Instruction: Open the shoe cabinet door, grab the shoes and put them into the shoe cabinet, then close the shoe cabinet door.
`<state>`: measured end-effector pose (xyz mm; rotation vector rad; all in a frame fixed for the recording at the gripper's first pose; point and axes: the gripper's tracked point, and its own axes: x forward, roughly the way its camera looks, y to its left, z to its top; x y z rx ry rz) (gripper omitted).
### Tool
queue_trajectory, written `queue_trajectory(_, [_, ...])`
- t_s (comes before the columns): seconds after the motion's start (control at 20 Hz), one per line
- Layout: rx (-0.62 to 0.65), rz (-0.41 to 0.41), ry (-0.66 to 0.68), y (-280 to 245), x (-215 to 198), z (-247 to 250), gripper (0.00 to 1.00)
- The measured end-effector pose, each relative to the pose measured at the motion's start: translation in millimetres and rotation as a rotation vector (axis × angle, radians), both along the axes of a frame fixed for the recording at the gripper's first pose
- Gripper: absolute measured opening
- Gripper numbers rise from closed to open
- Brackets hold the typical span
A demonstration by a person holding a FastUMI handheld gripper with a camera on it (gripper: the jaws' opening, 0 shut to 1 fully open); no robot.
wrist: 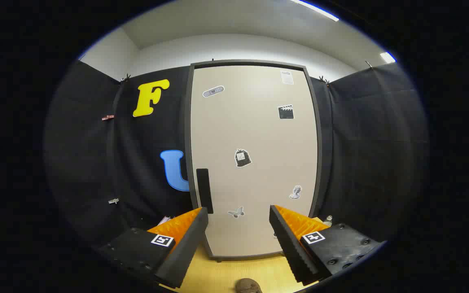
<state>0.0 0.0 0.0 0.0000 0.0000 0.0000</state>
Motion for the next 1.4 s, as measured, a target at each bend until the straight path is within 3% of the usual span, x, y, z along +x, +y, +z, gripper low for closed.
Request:
queue_trajectory(0.85, [0.007, 0.03, -0.016, 16.5, 15.3, -0.2, 0.98])
queue_trajectory(1.4, [0.009, 0.096, 0.0, 75.4, 104.7, -22.9, 0.98])
